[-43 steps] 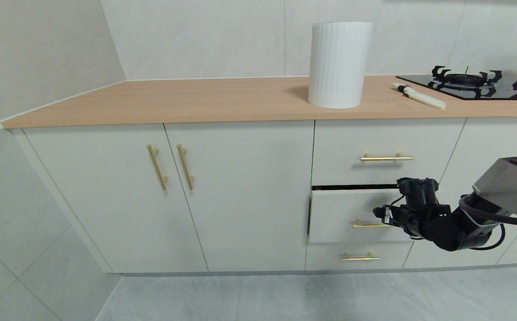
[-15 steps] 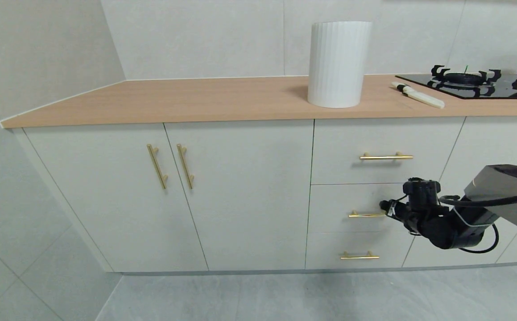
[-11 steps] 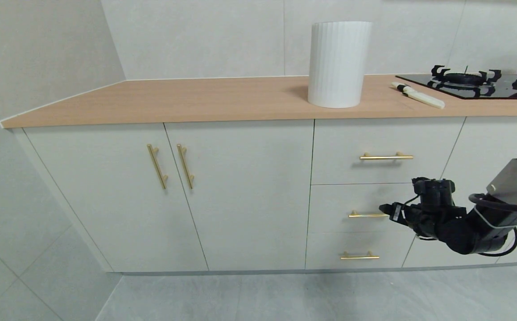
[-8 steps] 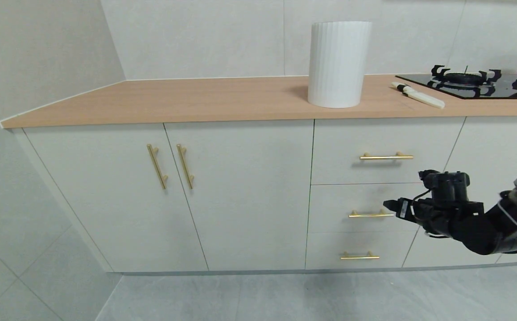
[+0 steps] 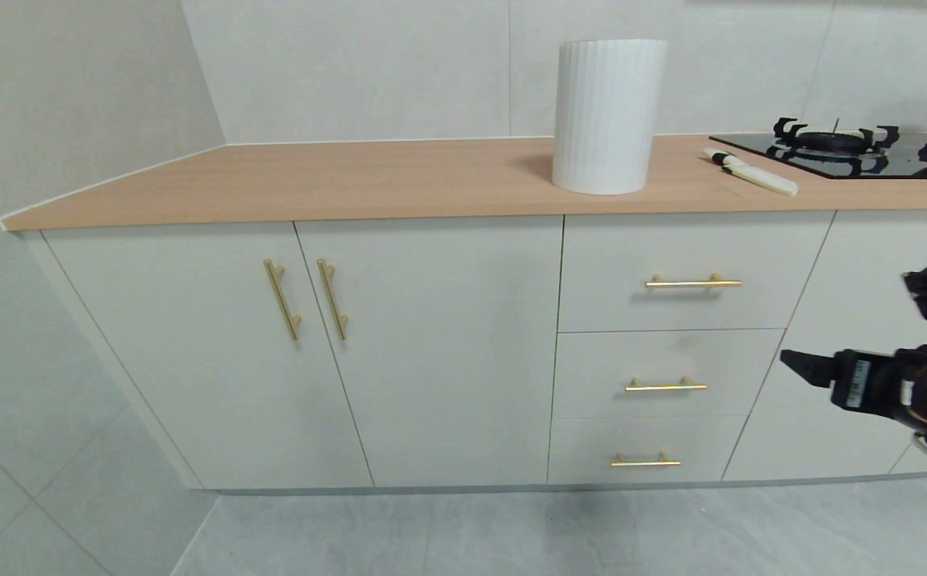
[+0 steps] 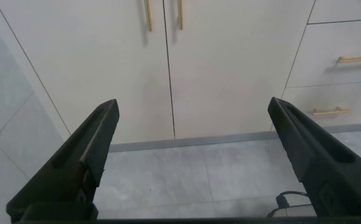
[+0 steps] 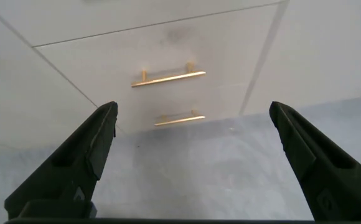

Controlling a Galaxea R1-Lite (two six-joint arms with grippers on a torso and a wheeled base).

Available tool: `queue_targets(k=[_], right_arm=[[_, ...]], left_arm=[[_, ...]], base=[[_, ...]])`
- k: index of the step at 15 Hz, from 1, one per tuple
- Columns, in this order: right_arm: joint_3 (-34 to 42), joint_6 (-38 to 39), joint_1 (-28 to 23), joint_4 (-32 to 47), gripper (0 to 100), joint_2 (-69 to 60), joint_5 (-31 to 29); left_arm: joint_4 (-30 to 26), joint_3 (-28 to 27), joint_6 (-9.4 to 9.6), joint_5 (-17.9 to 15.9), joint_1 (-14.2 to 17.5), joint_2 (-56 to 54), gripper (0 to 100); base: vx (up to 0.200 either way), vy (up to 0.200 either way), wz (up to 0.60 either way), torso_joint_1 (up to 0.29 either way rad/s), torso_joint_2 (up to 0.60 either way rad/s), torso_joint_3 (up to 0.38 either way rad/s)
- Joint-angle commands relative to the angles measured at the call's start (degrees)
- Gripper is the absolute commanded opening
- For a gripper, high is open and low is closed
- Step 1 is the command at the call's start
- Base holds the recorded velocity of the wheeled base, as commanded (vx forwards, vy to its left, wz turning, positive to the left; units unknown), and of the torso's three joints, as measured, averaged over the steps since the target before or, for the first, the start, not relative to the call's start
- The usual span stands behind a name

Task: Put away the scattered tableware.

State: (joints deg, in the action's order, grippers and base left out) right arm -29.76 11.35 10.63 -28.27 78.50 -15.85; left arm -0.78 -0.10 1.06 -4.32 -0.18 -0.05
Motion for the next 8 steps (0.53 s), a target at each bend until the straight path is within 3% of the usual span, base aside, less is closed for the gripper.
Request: queue_targets(k=[1,4,8], right_arm=[[4.53,-1.15,0.36,13.86,100,-27.78,-3.14],[4.88,-9.59,0.18,25.63,100,-47.82,-7.09],[4.62,-17.59,-2.63,31.87,100,-60.57,-11.93]], left_arm=[[-0.01,0.01,-0.01,0.01,0.01,0.05,100],[-0.01,0.01,-0.01,0.01,0.01,0.05,100],[-0.01,0.01,-0.01,0.01,0.01,0.05,100]], base=[[0.0,0.0,0.0,0.0,0.0,0.0],[0.0,0.0,0.0,0.0,0.0,0.0],[0.0,0.0,0.0,0.0,0.0,0.0]])
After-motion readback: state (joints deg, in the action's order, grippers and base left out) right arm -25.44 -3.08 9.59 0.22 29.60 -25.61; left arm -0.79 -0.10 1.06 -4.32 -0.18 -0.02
